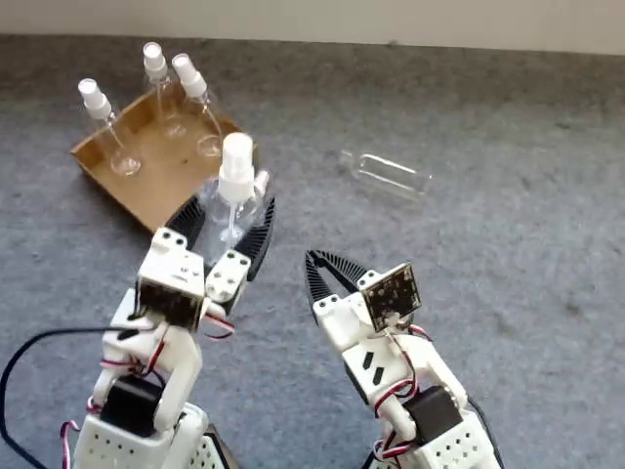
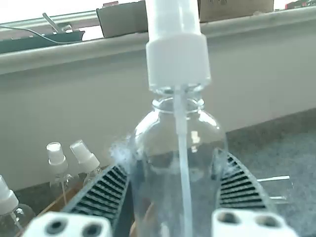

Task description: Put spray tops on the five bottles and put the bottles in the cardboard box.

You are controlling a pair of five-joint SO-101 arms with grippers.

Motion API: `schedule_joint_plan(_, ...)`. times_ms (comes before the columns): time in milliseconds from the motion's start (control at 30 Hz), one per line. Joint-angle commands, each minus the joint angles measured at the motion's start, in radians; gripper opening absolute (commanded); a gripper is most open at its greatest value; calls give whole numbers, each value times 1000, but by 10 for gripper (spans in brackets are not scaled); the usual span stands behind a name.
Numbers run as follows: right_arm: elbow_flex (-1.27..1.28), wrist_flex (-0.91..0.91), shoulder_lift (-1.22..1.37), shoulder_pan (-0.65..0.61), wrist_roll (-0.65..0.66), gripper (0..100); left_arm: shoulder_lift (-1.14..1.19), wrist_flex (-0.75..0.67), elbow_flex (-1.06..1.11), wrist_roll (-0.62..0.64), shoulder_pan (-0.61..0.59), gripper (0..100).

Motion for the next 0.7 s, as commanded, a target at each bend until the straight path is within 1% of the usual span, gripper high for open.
schedule_joint_plan(0, -5, -35, -12, -8, -8, 7, 143, -31, -150, -6, 5, 38)
schedule_joint_plan(133, -2, -47, -12, -13, -8, 7, 269, -52, -237, -6, 7, 37)
schedule_joint_plan(200, 12, -117, -12, -13, -8, 7, 344, -137, -259, -6, 7, 37)
schedule_joint_plan(333, 139, -306, -12, -15, -8, 7, 501, -341, -266, -5, 8, 35)
schedule_joint_plan(433, 199, -355, -10, -15, -8, 7, 590, -437, -265, -3, 8, 35)
schedule_joint_plan(500, 185, -354, -10, -27, -8, 5, 634, -480, -265, 61, 28, 35)
schedule_joint_plan(600, 180, -348, -10, -97, -8, 5, 673, -537, -266, 192, 73, 35)
schedule_joint_plan(667, 180, -348, -10, -130, -8, 5, 680, -563, -266, 232, 105, 35)
